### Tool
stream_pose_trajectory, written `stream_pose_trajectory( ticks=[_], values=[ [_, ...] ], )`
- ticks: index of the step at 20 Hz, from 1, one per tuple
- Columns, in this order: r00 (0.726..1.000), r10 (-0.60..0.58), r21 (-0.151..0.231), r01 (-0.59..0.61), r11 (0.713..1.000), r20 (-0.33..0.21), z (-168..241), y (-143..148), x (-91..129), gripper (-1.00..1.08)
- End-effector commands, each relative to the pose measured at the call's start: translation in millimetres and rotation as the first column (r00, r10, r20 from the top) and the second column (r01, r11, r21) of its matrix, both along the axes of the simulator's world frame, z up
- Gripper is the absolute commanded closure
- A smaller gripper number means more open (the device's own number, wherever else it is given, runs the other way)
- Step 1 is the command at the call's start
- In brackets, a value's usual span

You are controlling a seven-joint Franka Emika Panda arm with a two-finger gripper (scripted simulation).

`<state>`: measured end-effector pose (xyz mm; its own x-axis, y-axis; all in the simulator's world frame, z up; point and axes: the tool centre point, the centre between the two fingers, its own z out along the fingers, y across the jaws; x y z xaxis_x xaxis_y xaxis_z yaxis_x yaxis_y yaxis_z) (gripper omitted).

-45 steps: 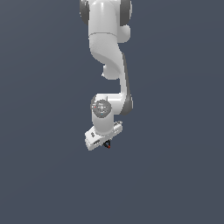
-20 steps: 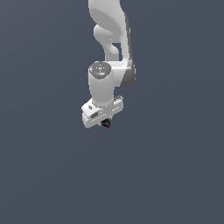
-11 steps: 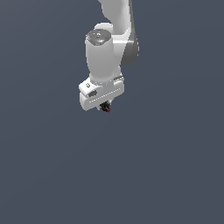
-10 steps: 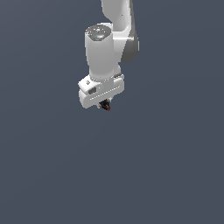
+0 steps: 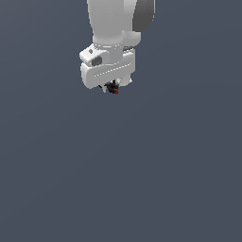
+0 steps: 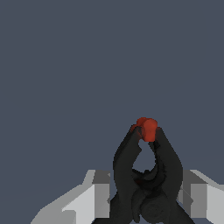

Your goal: Pick up the object and move it to a goal position.

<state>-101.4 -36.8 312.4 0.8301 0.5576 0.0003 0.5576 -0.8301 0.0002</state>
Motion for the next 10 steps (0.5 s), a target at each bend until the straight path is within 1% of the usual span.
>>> stream_pose_trajectory(
  ticks=[1, 6, 10],
  values=[
    [1.000, 0.000, 0.000, 0.000, 1.000, 0.000, 23.8, 0.0, -11.0, 1.08],
    [1.000, 0.000, 0.001, 0.000, 1.000, 0.000, 64.1, -0.5, -28.1, 1.08],
    [1.000, 0.000, 0.001, 0.000, 1.000, 0.000, 88.4, -0.9, -37.9, 1.08]
  ],
)
